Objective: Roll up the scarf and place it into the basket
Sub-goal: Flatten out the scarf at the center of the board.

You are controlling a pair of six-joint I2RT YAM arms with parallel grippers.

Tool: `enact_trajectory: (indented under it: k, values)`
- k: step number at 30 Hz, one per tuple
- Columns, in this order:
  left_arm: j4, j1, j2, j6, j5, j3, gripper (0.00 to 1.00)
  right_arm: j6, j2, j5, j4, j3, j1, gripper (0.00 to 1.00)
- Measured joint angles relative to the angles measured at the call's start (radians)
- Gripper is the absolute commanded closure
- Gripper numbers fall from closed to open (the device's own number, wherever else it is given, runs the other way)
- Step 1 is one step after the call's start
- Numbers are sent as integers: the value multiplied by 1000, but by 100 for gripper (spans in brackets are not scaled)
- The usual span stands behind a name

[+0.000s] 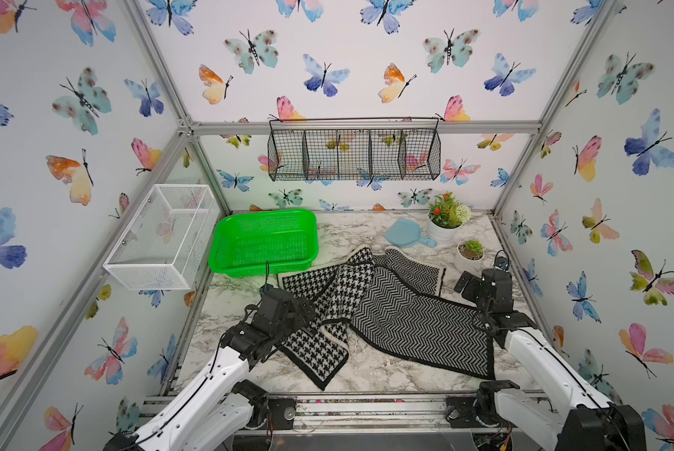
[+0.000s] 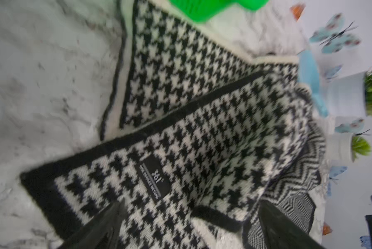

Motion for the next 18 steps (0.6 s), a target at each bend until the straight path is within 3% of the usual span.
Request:
enact_trajectory:
  k: [4,10,18]
  values:
    - [-66,-58,7,-58,26,-14,1,11,0,-23,-60,15,0,1]
    - [-205,-70,27,-141,27,27,1,16,13,-51,-86,15,0,1]
    - [-237,-72,55,-186,30,-21,3,16,53,-61,-108,27,0,1]
